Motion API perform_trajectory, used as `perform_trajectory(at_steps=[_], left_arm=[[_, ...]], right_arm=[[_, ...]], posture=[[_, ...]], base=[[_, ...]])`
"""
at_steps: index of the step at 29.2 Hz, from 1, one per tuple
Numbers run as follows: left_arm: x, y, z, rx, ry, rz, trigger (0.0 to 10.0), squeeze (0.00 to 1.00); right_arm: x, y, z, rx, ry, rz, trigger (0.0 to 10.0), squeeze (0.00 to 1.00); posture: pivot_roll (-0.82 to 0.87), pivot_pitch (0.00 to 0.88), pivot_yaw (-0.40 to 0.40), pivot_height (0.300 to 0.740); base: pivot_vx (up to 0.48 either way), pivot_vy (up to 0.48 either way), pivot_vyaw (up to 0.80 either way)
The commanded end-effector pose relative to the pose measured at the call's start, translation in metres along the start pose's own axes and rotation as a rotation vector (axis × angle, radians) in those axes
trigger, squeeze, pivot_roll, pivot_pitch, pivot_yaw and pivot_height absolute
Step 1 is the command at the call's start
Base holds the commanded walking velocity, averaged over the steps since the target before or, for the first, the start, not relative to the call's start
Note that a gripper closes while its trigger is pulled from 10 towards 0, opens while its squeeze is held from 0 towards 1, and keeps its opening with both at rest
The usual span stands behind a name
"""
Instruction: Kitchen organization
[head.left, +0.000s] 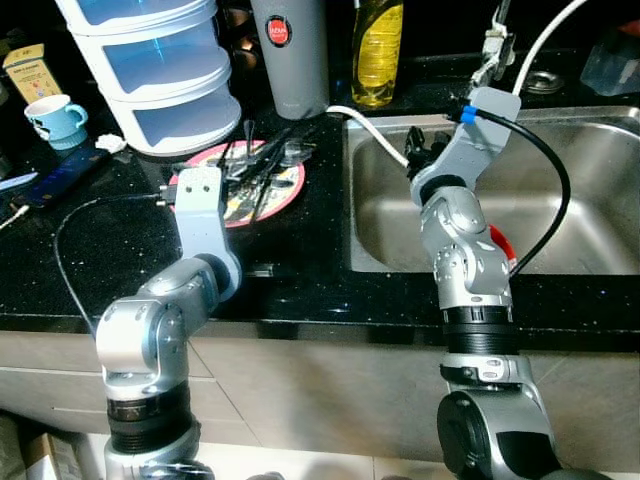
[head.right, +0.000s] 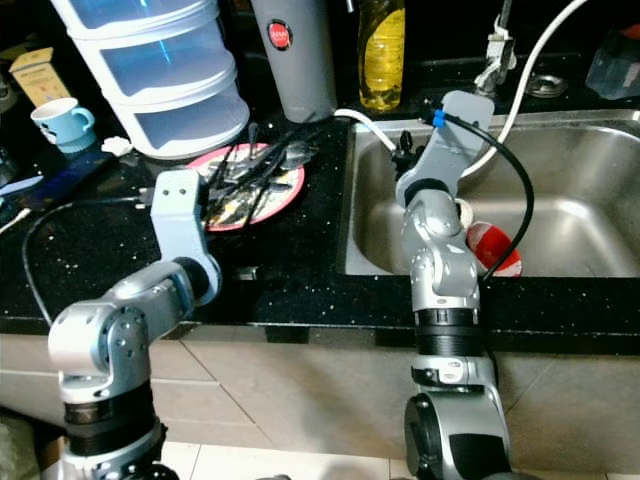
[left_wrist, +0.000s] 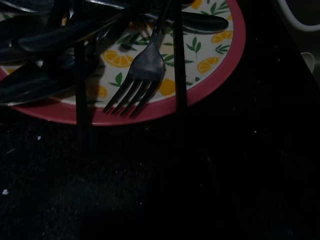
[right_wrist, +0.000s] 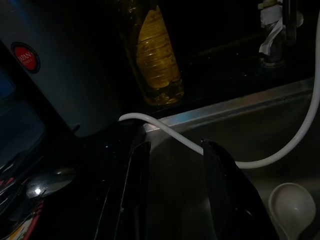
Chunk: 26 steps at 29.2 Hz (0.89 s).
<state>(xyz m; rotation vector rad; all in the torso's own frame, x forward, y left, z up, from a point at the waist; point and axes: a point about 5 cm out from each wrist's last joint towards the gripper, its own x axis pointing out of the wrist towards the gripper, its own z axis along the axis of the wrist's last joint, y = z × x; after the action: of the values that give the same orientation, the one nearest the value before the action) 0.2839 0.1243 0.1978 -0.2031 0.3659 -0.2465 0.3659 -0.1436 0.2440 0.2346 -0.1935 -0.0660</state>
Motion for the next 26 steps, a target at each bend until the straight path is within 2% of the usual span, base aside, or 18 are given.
perform_trajectory(at_steps=[1,5,12,13,20,21,22,26], left_arm=[[0.000,0.005,0.005,0.041,-0.021,0.022,10.0,0.00],[0.000,-0.001,0.016,0.101,-0.089,-0.021,10.0,0.00],[0.002,-0.001,0.032,0.131,-0.124,-0.049,10.0,0.00],[0.003,-0.006,0.036,0.139,-0.136,-0.075,10.0,0.00],[0.007,-0.007,0.034,0.141,-0.140,-0.091,10.0,0.00],[0.015,-0.008,0.034,0.179,-0.132,-0.111,10.0,0.00],[0.015,-0.008,0.034,0.179,-0.132,-0.111,10.0,0.00],[0.036,-0.015,0.036,0.243,-0.125,-0.172,10.0,0.00]], right_arm=[[0.000,0.005,-0.005,0.007,0.022,0.009,10.0,0.00],[0.000,0.005,-0.006,0.009,0.023,0.007,10.0,0.00],[0.001,0.008,-0.001,0.027,0.000,0.001,10.0,0.00],[0.000,0.004,-0.002,0.028,0.006,-0.008,10.0,0.00],[-0.002,0.001,-0.009,0.004,0.028,0.002,10.0,0.00],[0.000,0.002,-0.007,0.016,0.020,-0.008,10.0,0.00],[0.000,0.002,-0.007,0.016,0.020,-0.008,10.0,0.00],[0.002,0.007,-0.006,0.031,0.015,-0.005,10.0,0.00]], posture=[[0.14,0.024,0.139,0.740],[0.14,0.012,0.141,0.740],[0.14,0.042,0.157,0.740],[0.14,0.030,0.142,0.740],[0.13,0.014,0.147,0.740],[0.13,0.006,0.150,0.740],[0.13,0.006,0.150,0.740],[0.13,0.005,0.153,0.740]], base=[[0.000,0.000,0.00],[0.000,0.000,0.00],[0.000,0.000,0.00],[0.000,0.000,0.00],[0.000,0.000,0.00],[0.000,0.000,0.00],[0.000,0.000,0.00],[0.000,0.000,0.00]])
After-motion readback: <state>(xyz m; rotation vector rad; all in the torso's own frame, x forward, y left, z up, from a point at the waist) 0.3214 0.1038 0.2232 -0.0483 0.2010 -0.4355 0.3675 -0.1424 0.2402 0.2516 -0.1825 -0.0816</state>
